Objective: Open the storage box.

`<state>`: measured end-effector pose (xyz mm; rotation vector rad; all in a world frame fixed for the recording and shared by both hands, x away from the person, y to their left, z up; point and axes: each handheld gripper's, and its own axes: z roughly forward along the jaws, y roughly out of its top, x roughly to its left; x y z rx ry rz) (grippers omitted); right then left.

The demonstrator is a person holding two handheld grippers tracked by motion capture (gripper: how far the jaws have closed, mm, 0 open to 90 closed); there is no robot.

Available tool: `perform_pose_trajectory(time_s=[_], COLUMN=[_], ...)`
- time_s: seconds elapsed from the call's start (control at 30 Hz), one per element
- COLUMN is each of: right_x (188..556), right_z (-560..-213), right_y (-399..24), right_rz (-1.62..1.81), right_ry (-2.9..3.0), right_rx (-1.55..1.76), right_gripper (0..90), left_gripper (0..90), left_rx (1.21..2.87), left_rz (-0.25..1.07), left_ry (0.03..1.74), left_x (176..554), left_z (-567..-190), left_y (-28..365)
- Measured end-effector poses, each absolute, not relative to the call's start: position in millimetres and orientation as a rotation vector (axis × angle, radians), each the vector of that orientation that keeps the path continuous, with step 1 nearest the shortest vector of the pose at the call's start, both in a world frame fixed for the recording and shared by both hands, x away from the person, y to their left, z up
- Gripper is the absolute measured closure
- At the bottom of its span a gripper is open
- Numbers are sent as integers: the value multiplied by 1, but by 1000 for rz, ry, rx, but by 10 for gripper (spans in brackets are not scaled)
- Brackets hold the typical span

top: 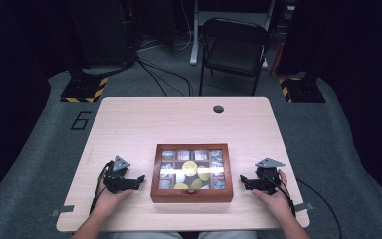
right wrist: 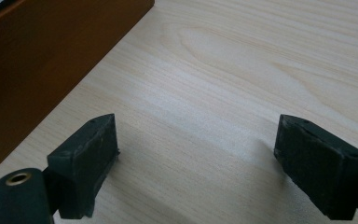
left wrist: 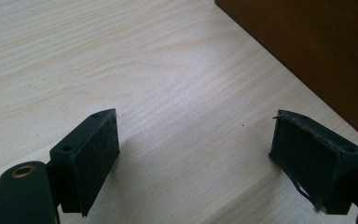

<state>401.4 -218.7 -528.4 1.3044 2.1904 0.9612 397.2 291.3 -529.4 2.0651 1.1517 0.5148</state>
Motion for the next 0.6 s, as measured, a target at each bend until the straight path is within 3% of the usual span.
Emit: perform_pose_trajectory(time_s=[0.6], right_x=[402], right_z=[-529], right_y=[-217], right_rz=[959], right_ry=[2178], right_rx=[1313], right_gripper=[110], left_gripper=[150], left_rx=[2053], left_rz=[523], left_ry=[1176], left_x=[396], left_z=[-529], left_y=[290])
